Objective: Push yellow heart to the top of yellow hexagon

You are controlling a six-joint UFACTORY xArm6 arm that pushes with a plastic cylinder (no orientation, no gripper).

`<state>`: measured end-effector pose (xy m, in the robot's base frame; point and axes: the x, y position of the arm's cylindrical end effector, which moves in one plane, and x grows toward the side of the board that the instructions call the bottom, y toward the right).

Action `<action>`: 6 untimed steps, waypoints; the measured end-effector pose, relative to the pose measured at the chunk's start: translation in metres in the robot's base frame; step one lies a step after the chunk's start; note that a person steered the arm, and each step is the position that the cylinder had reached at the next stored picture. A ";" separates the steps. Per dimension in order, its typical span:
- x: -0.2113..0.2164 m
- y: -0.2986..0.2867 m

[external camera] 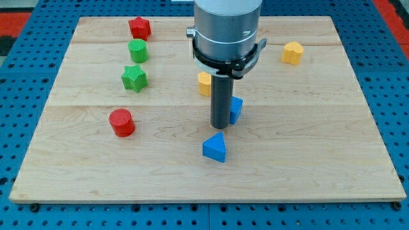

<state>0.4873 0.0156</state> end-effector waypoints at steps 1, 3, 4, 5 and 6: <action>-0.004 -0.041; -0.068 -0.044; -0.081 -0.041; -0.081 -0.001; -0.080 0.009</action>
<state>0.4072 0.0248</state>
